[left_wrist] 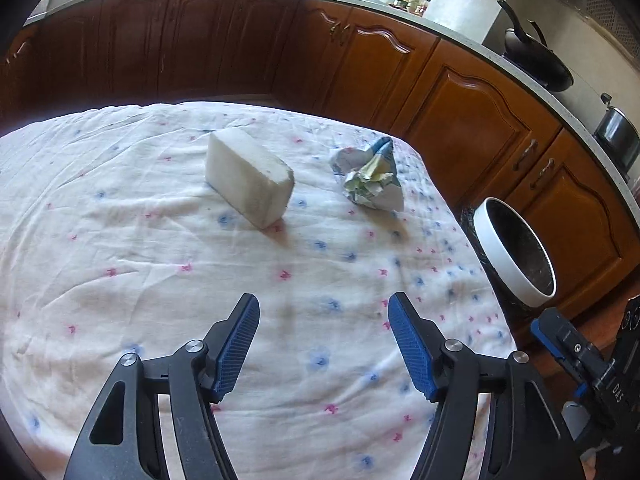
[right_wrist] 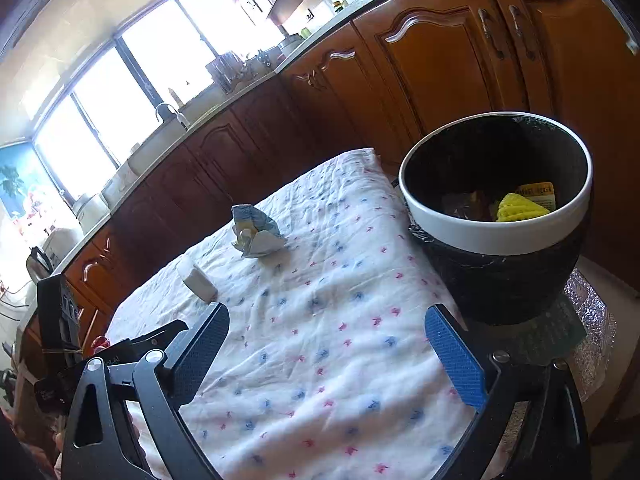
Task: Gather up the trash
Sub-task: 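Grasp the white foam block with the left gripper while the right grasps the crumpled tissue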
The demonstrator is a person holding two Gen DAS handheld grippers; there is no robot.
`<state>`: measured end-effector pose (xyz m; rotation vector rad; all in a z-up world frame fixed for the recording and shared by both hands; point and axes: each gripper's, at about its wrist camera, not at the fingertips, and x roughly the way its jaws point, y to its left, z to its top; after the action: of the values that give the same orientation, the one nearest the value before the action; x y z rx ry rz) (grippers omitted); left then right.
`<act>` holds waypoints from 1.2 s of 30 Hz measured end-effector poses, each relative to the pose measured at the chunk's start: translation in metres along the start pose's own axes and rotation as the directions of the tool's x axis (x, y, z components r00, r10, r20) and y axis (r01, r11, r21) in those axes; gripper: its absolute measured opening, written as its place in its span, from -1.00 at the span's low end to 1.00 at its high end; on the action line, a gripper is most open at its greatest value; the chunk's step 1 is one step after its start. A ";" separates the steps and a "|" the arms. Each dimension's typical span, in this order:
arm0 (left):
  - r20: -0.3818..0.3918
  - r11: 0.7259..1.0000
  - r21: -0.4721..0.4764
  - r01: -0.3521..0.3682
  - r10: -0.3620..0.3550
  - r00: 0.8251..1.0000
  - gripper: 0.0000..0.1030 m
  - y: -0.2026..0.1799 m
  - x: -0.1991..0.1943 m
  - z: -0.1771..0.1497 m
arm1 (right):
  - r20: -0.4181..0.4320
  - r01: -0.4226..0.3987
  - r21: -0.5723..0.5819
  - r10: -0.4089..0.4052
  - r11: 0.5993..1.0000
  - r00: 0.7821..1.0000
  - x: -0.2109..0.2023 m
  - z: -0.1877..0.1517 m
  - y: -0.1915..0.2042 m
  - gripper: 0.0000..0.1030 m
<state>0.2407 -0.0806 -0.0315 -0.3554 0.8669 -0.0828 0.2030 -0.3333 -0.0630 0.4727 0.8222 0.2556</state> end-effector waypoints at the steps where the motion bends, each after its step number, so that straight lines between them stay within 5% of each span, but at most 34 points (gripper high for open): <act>1: 0.001 1.000 -0.011 -0.001 0.001 1.000 0.31 0.004 0.000 0.002 | -0.005 -0.006 -0.021 0.006 1.000 1.000 0.003 0.000 0.006 0.93; 8: 0.024 0.997 -0.074 -0.012 0.014 1.000 0.39 0.025 0.002 0.017 | 0.036 0.002 -0.116 0.002 0.993 0.999 0.022 0.007 0.032 0.93; 25: 0.000 0.987 -0.098 -0.126 0.126 0.992 0.39 0.015 0.057 0.073 | -0.132 -0.085 -0.179 0.062 0.980 0.989 0.114 0.066 0.060 0.90; 30: -0.008 0.976 -0.094 -0.198 0.198 0.980 0.36 0.017 0.079 0.080 | -0.184 -0.114 -0.157 0.085 0.981 0.979 0.142 0.071 0.060 0.69; 36: -0.026 0.977 -0.087 -0.195 0.194 0.981 0.20 0.023 0.096 0.079 | -0.243 -0.138 -0.126 0.105 0.982 0.964 0.169 0.068 0.058 0.50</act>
<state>0.3613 -0.0583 -0.0622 -0.3517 0.9205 0.1347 0.3634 -0.2369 -0.1032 0.3628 1.0001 0.4885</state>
